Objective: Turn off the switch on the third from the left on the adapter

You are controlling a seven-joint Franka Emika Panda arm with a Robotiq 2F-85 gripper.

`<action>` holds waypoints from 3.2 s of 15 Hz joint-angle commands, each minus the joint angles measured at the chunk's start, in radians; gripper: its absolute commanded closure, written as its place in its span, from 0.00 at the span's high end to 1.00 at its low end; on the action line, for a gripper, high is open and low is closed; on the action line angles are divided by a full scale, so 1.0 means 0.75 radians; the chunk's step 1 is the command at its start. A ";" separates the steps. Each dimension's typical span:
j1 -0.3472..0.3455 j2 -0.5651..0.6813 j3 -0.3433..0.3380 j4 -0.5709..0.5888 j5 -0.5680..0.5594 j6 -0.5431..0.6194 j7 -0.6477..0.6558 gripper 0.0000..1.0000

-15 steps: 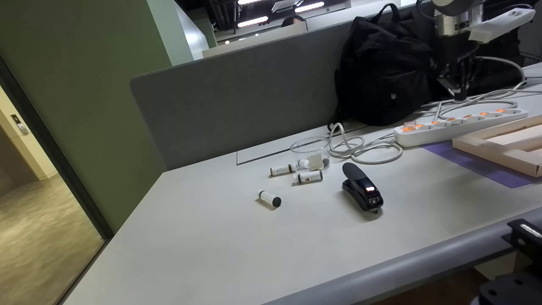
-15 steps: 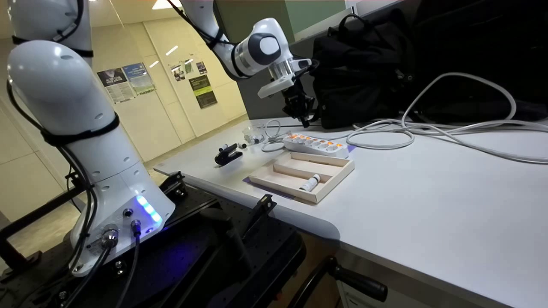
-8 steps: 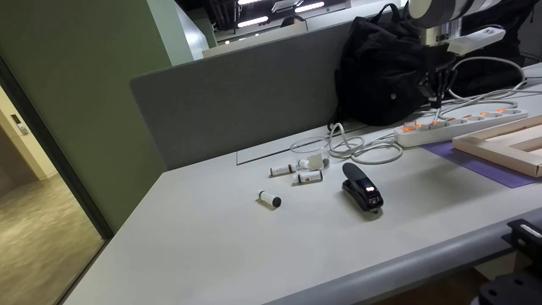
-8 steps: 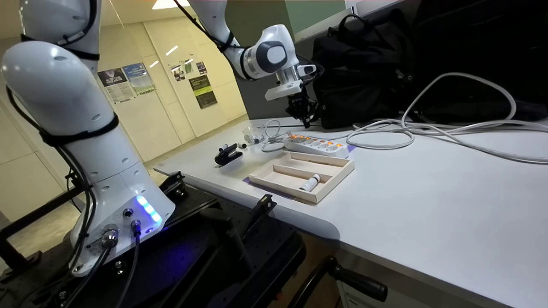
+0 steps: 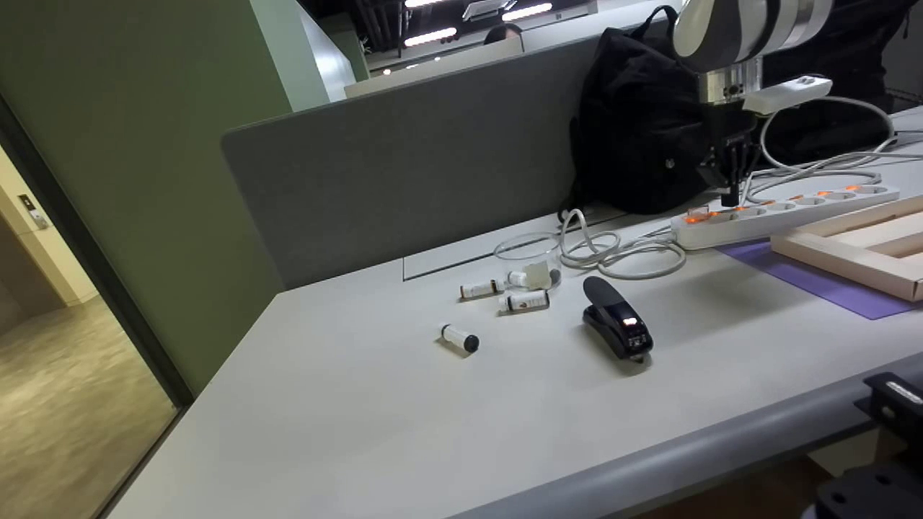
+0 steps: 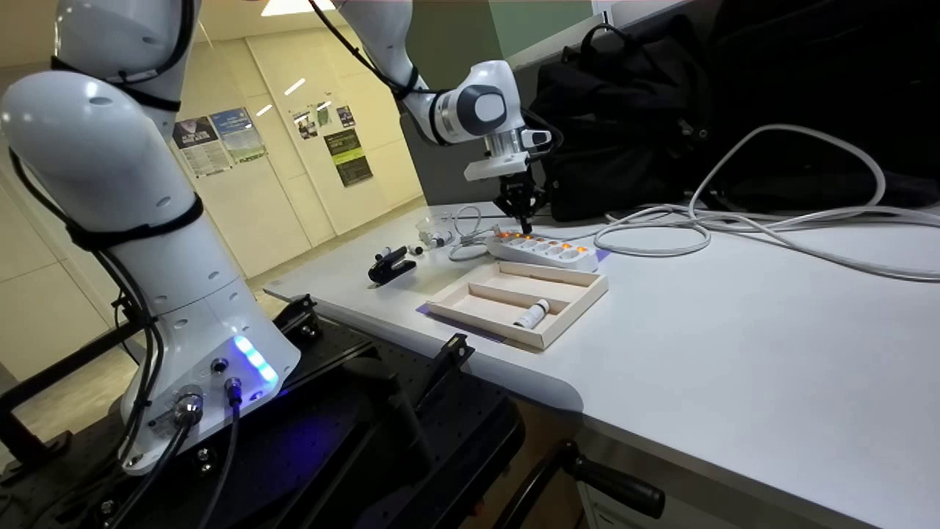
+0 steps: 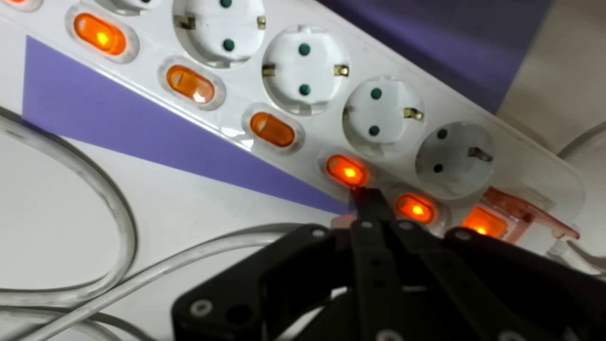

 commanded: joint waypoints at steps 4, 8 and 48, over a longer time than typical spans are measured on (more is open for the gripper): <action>0.012 0.074 -0.027 0.139 0.001 -0.153 0.032 0.00; 0.022 0.121 -0.029 0.182 -0.003 -0.198 0.036 0.00; 0.063 -0.090 -0.066 -0.101 -0.045 0.099 0.081 0.00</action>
